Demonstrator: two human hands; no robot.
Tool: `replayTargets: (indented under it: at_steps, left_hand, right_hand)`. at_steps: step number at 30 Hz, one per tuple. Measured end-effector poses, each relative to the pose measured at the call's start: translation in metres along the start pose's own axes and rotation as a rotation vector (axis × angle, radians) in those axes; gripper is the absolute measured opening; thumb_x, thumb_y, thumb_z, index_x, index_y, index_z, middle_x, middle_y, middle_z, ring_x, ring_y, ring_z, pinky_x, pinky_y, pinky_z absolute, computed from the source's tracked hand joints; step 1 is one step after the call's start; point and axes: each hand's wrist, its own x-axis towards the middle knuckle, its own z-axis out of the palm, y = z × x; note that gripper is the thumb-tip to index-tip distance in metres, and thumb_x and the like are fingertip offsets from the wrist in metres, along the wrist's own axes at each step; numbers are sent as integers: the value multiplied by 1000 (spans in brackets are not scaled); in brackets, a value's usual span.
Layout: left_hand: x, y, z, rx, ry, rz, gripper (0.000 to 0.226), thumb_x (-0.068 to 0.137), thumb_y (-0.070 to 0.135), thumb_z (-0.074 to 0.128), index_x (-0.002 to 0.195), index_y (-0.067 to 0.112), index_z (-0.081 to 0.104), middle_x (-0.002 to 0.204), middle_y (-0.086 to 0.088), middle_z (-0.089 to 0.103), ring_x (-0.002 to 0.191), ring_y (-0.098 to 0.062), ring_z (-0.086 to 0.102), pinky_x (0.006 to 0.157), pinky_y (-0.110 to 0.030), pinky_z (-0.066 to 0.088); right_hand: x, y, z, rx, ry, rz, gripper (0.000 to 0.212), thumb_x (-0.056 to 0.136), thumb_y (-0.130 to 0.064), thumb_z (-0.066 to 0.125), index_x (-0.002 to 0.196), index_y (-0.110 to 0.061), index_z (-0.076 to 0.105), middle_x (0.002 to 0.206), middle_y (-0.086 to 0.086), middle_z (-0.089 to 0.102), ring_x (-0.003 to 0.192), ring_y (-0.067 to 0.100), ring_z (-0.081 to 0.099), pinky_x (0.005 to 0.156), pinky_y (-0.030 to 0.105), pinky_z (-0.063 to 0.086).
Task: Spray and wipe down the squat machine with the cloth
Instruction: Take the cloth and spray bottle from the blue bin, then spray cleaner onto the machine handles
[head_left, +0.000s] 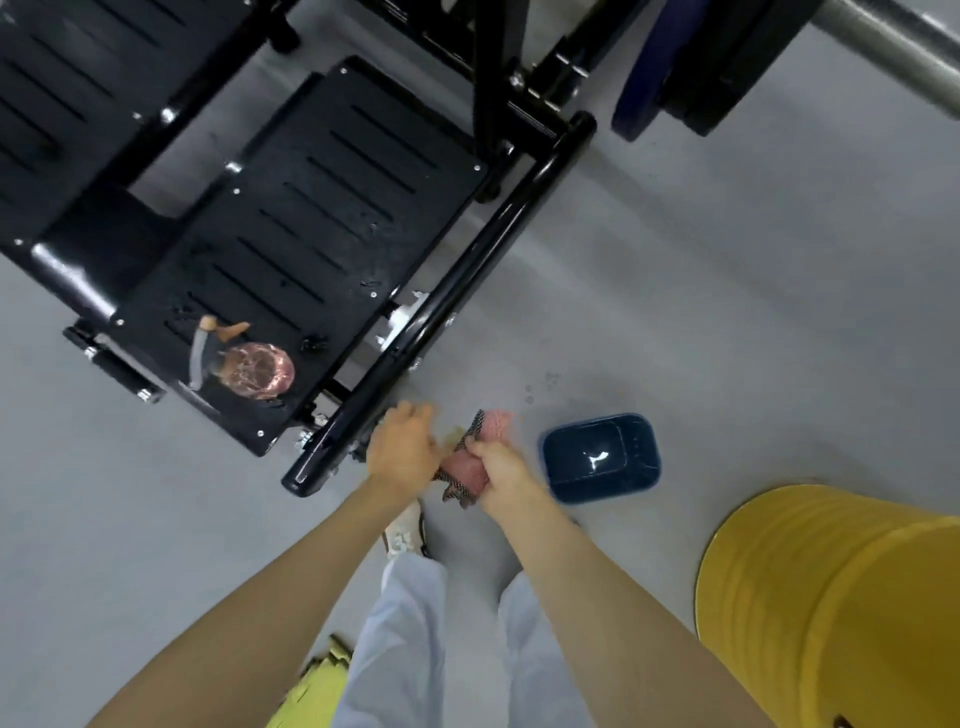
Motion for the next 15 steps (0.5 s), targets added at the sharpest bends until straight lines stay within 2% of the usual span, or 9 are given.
replayTargets:
  at_steps: [1,2,4,5,6,8,10,13,15]
  left_hand:
    - [-4,-13,-11,138,130,71,36,78,-2,66,115,0,62,114,-20,56,104,-39,55,89,-45,44]
    - [-7,-26,-22,230,257,116,39,72,-5,69,111,-2,63,116,-23,55,103,-42,55,88,-47,44]
    - [-9,-54,-44,320,454,111,53,66,-6,69,117,0,59,125,-26,49,109,-43,50,94,-51,42]
    - [-10,-69,-55,327,524,79,60,67,-4,68,125,1,54,130,-26,44,115,-42,45,98,-53,39]
    - [-9,-85,-66,310,591,51,64,70,0,66,131,3,48,134,-24,39,120,-41,40,101,-54,36]
    - [-7,-111,-86,211,693,-13,65,78,10,57,139,8,34,139,-21,31,128,-37,30,106,-52,27]
    - [-2,-134,-104,68,734,-134,64,85,17,52,143,7,27,144,-22,28,135,-37,24,110,-49,19]
    - [17,-158,-126,-98,625,-360,73,88,24,65,145,2,27,149,-24,23,138,-38,20,114,-44,16]
    - [33,-174,-133,-203,524,-426,72,88,28,66,145,4,29,149,-22,19,137,-38,22,113,-42,23]
  right_hand:
    - [-1,7,15,-49,22,-31,35,75,1,68,108,7,58,91,24,66,77,31,66,72,44,57]
    - [17,21,24,-90,46,-62,55,62,-4,74,114,6,56,93,25,67,80,33,68,76,47,57]
    - [47,45,42,-134,54,-101,96,37,-14,85,125,0,50,104,25,66,88,35,69,82,53,55]
    - [50,51,53,-151,42,-102,108,28,-19,91,126,-1,49,106,23,65,90,35,68,83,54,55]
    - [38,50,67,-168,27,-93,104,30,-21,94,122,-1,50,105,22,66,91,35,68,85,54,54]
    - [-2,42,92,-246,39,-73,55,58,-13,89,102,-2,57,97,19,66,89,33,66,87,48,54]
    - [-8,43,106,-321,85,-65,28,71,-5,79,84,-6,54,81,14,63,77,29,63,80,40,56]
    - [2,42,113,-358,141,-73,19,78,-2,70,87,-3,53,69,11,58,61,21,57,58,31,51]
    - [7,44,120,-322,164,-88,33,76,-3,71,104,2,53,77,15,62,64,22,62,59,31,54]
